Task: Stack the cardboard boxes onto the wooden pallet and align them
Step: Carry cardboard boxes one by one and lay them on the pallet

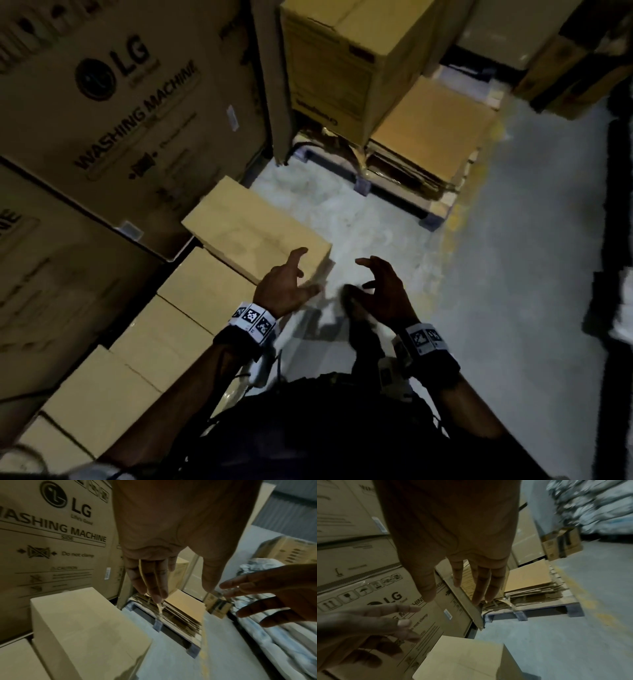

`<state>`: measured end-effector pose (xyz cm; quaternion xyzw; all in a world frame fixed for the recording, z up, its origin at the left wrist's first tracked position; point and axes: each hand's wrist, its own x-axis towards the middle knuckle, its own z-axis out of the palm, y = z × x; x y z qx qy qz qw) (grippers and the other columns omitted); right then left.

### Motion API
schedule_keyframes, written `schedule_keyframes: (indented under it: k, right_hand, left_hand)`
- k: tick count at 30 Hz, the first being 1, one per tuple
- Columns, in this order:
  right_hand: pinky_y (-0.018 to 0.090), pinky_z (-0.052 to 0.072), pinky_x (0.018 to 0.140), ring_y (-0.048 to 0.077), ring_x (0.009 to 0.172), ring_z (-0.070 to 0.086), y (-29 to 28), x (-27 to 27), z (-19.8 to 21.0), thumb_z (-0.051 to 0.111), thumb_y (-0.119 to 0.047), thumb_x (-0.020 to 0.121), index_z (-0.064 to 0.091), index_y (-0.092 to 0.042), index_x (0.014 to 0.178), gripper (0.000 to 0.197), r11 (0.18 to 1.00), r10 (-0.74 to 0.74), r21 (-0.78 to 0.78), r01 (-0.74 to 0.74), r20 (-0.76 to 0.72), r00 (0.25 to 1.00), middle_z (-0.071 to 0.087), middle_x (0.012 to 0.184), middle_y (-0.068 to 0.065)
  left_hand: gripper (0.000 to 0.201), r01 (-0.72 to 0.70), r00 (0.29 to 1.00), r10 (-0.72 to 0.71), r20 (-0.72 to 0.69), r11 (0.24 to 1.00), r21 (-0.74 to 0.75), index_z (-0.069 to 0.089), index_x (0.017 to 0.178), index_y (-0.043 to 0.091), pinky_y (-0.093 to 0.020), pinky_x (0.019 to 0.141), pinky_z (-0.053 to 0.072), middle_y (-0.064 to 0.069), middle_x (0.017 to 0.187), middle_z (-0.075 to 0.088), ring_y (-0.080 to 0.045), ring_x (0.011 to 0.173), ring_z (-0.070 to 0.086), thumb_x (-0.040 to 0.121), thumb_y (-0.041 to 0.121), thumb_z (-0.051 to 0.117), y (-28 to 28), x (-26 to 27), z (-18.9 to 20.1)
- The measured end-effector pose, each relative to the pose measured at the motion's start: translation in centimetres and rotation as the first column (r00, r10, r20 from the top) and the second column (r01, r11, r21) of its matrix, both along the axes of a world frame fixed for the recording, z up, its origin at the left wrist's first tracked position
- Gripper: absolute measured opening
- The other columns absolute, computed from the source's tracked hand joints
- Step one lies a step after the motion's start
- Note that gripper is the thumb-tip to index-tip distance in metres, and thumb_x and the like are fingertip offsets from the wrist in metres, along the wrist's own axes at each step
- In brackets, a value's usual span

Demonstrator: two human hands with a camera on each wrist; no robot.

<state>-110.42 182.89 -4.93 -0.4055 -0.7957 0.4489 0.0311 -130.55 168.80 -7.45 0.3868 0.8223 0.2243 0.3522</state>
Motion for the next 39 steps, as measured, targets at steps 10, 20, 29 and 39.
schedule_keyframes:
  k: [10, 20, 29, 39]
  right_hand:
    - [0.033, 0.052, 0.089, 0.020, 0.105, 0.067, 20.4, -10.6, -3.7, 0.075, -0.040, 0.093, 0.050, -0.025, 0.148, 0.062, 0.880, 0.474, -0.045, -0.473, 0.140, 0.869, 0.049, 0.151, 0.001]
    - [0.050, 0.048, 0.107, 0.032, 0.133, 0.055, 21.3, -17.6, -18.4, 0.079, -0.054, 0.083, 0.022, -0.033, 0.162, 0.100, 0.746, 0.660, -0.159, -0.647, 0.304, 0.687, 0.047, 0.154, 0.008]
    - [0.031, 0.043, 0.097, 0.026, 0.134, 0.048, 19.8, -20.3, -32.2, 0.076, -0.058, 0.082, 0.015, -0.031, 0.165, 0.106, 0.641, 0.750, -0.029, -0.767, 0.235, 0.618, 0.043, 0.155, 0.009]
    - [0.047, 0.050, 0.104, 0.020, 0.142, 0.045, 19.5, -24.5, -41.7, 0.065, -0.072, 0.085, 0.013, -0.046, 0.160, 0.095, 0.607, 0.785, 0.040, -0.793, 0.127, 0.607, 0.030, 0.166, -0.010]
  left_hand:
    - [0.077, -0.339, 0.937, 0.347, 0.042, 0.931, -0.134, 0.026, 0.156, 0.038, -0.044, 0.085, 0.058, -0.006, 0.130, 0.068, -0.030, 0.097, 0.072, 0.093, 0.059, 0.066, 9.6, -0.9, -3.3]
    - [0.079, -0.571, 0.768, 0.638, 0.051, 0.720, -0.395, 0.027, 0.158, 0.032, -0.048, 0.094, 0.054, -0.017, 0.129, 0.064, -0.038, 0.115, 0.064, 0.093, 0.045, 0.071, 7.5, -0.3, -16.4]
    - [0.105, -0.789, 0.561, 0.823, -0.083, 0.502, -0.355, 0.012, 0.163, 0.038, -0.059, 0.104, 0.046, -0.011, 0.161, 0.038, -0.044, 0.132, 0.048, 0.083, 0.065, 0.074, 6.6, 1.1, -27.7]
    - [0.099, -0.913, 0.408, 0.911, -0.066, 0.404, -0.066, 0.015, 0.164, 0.042, -0.025, 0.099, 0.041, 0.017, 0.165, 0.033, -0.029, 0.133, 0.056, 0.086, 0.067, 0.071, 7.4, -1.4, -36.1]
